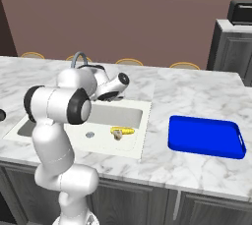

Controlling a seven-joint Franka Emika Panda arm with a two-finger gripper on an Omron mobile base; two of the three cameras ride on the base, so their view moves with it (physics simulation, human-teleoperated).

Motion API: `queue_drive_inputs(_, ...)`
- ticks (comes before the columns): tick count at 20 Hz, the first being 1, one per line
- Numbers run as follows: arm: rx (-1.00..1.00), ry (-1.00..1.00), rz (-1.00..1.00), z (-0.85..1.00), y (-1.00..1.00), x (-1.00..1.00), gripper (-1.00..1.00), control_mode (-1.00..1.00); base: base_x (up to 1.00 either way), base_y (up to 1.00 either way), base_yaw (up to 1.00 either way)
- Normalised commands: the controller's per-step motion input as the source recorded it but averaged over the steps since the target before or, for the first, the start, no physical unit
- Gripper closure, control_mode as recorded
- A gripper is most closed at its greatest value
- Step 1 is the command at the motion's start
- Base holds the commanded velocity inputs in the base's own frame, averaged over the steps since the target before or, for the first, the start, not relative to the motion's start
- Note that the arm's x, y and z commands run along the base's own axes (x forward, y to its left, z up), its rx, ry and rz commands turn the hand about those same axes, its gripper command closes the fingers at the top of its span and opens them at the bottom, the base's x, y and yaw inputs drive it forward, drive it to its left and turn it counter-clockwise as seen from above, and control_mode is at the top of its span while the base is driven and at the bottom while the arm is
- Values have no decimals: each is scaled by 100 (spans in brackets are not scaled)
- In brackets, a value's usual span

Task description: Pick up all produce items and place them in the sink. Turn on the sink faucet to wash them. Then turn the sink off and put them in the tray.

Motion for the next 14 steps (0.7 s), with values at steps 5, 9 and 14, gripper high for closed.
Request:
queue_drive_inputs(5, 3, -1, 7, 2, 22, 33, -100, -100, 0, 0, 0)
queue_drive_inputs(9, 3, 0, 3, 7, 18, 20, -100, -100, 0, 0, 0)
queue_drive_inputs(14, 3, 0, 3, 19, 18, 22, -100, -100, 0, 0, 0)
